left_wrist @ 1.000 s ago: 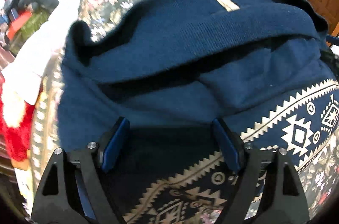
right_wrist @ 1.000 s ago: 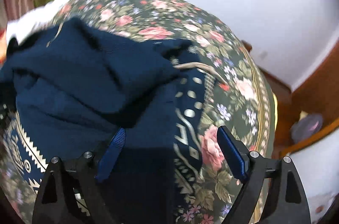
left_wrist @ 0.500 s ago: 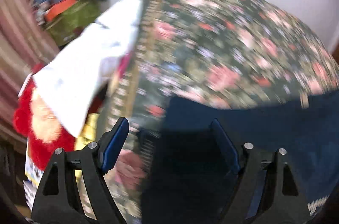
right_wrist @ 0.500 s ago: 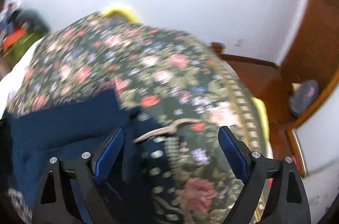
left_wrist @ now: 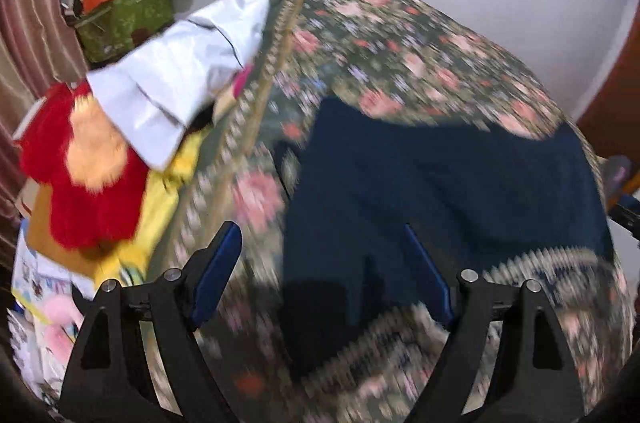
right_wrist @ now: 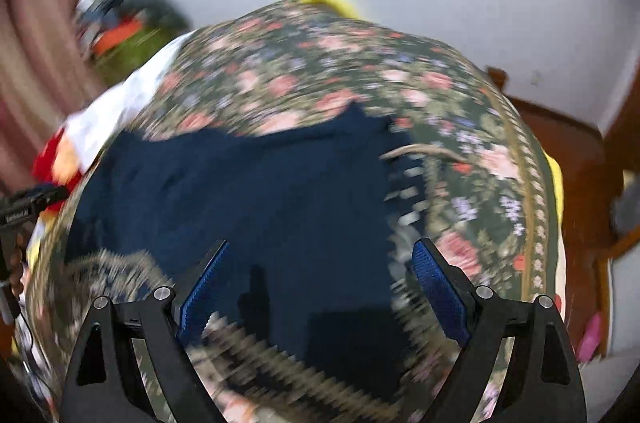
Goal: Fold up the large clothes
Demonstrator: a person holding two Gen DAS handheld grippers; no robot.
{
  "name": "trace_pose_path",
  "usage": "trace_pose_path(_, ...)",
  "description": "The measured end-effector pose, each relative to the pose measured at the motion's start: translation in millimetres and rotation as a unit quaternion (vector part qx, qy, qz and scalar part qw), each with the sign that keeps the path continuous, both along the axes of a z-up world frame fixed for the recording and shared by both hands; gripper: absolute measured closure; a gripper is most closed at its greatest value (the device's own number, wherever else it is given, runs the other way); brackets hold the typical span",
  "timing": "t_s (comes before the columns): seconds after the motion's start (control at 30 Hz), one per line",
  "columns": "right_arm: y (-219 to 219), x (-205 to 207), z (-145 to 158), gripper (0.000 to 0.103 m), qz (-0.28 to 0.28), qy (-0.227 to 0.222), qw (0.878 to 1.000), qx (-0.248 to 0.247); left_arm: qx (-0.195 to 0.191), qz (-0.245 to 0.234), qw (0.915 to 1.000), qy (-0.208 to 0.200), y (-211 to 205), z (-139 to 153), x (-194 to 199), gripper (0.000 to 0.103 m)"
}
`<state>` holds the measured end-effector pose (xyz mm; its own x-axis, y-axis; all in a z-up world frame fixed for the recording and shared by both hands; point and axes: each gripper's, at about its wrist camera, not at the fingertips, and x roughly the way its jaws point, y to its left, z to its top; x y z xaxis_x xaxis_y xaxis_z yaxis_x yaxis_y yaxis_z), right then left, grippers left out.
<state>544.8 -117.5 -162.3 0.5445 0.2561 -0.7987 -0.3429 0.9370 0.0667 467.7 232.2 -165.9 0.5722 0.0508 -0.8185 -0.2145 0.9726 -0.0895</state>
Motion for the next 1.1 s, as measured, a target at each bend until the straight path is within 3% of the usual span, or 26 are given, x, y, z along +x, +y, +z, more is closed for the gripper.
trace_pose_path(0.1,22,-21,-6,0.013,0.029,0.008,0.999,-0.016,-0.038,-0.011,0.9992,0.01,-13,-10,-31,0.021)
trace_pose_path(0.23,40,-27,-39,0.012,0.044,0.053,0.996,-0.056,-0.1,0.006,0.9942,0.039,-21,-40,-62,0.021)
trace_pose_path(0.33,29,-24,-55,0.0,0.021,0.079,0.996,-0.033,-0.171,0.026,0.9828,0.064,-21,-68,-77,0.021)
trace_pose_path(0.43,19,-19,-61,0.0,0.019,0.104,0.994,-0.008,-0.239,0.038,0.9674,0.073,-22,-88,-81,0.021)
trace_pose_path(0.5,21,-21,-61,0.0,0.03,0.102,0.994,-0.018,-0.261,0.045,0.9622,0.063,-22,-92,-78,0.021)
trace_pose_path(0.63,22,-26,-63,0.0,0.041,0.092,0.995,-0.027,-0.28,0.047,0.958,0.044,-23,-95,-60,0.021)
trace_pose_path(0.9,19,-21,-65,0.0,0.051,0.096,0.994,-0.01,-0.249,0.07,0.9658,0.008,-18,-102,-13,0.021)
trace_pose_path(1.07,16,-21,-67,0.0,0.065,0.096,0.993,-0.008,-0.251,0.087,0.9638,-0.018,-9,-104,15,0.021)
trace_pose_path(1.1,15,-21,-67,0.0,0.068,0.095,0.993,-0.009,-0.252,0.091,0.9632,-0.024,-6,-103,19,0.025)
